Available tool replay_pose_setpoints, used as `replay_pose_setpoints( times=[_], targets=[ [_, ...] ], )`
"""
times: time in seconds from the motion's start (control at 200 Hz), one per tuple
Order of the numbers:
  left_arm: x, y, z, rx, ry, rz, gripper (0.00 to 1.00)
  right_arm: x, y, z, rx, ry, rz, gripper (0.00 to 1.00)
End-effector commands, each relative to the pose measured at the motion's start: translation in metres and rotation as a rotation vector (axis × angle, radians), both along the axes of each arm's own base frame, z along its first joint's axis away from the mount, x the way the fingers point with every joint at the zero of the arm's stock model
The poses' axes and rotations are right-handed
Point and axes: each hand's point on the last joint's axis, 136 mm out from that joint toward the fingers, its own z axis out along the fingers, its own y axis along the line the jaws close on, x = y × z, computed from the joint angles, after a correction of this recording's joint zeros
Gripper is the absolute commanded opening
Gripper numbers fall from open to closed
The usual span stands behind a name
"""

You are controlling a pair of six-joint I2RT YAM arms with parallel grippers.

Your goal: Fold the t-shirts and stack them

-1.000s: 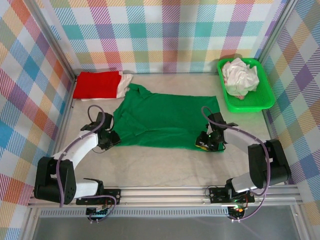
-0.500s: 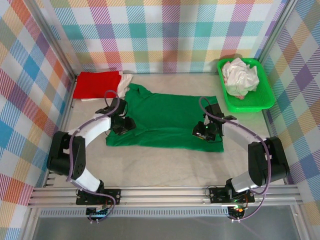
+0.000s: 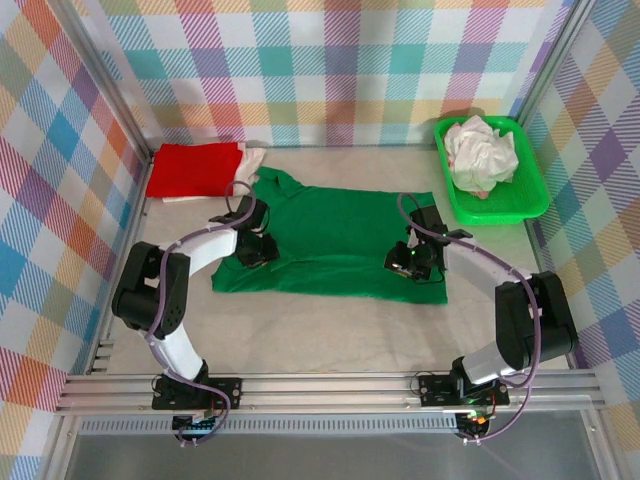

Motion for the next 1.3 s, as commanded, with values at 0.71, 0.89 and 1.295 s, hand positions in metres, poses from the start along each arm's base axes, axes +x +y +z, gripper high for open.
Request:
replay_pose_setpoints(
  times=[0.71,0.89,1.295],
  targets=[
    [-0.040,0.002,0.013,0.037,0.007,0.026,0.26,0.006,0.003,0.006,0.002,-0.025,0.012,0.34],
    [-0.036,-0.002,0.001,0.028,0.006,0.025,0.32,0.006,0.004,0.004,0.012,-0.019,0.011,0.34],
    [-0.006,-0.014,0.001,0.056,-0.028,-0.013,0.07,0.001,0.002,0.008,0.013,-0.023,0.001,0.34]
  ],
)
